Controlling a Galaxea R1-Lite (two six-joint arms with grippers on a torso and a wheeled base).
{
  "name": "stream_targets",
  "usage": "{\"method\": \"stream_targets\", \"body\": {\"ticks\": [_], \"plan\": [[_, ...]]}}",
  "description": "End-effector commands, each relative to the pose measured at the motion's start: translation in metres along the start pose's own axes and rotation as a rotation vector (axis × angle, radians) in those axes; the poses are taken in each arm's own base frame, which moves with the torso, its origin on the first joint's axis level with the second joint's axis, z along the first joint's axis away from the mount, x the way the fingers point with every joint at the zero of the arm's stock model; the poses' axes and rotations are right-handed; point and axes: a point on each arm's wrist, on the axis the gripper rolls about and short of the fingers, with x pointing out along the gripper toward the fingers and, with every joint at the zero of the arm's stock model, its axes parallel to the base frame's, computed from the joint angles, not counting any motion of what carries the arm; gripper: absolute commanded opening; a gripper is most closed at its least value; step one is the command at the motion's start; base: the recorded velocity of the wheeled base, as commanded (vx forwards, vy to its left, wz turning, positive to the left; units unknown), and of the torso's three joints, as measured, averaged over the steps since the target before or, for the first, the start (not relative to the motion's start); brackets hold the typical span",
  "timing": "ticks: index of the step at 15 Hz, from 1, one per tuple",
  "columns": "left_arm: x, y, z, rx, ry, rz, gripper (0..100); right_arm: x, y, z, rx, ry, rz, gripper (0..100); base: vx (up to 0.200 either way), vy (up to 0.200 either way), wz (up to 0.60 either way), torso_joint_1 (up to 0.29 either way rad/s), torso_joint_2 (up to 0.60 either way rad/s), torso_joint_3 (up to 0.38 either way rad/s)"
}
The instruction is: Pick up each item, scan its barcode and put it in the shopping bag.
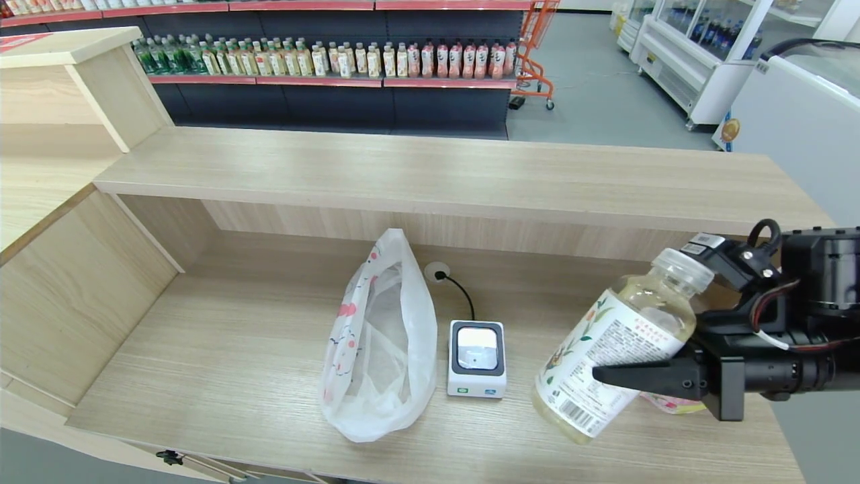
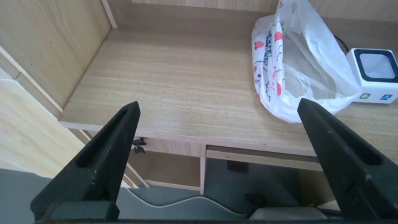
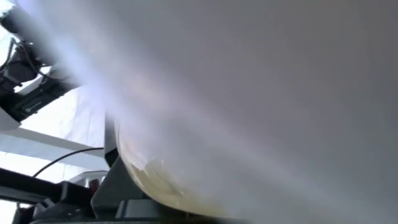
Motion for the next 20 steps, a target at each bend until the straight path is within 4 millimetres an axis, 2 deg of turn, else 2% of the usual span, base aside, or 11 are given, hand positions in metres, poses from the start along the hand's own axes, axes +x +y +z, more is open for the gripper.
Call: {"method": "stream_targets", "body": {"ticks": [1,7,14,20], "plan": [[0.000,0.000,0.000,0.000,-0.001,-0.003,100,-0.007,0.019,0.003,-0.031,-0.011,0.028,0,0.000,0.000,0.00,0.000,0.00,0.000],[0.000,0.000,0.000,-0.001,-0.001,0.001,100,-0.003,0.039,-0.011,0.019,0.046,0.090,0,0.000,0.000,0.00,0.000,0.00,0.000],[0.000,0.000,0.000,0.000,-0.001,0.001,100,0.004,0.042,-0.017,0.032,0.081,0.123,0,0.000,0.000,0.00,0.000,0.00,0.000],[0.000,0.000,0.000,0.000,-0.001,-0.001,100,0.001,0.046,-0.018,0.044,0.097,0.125,0,0.000,0.000,0.00,0.000,0.00,0.000]]}}
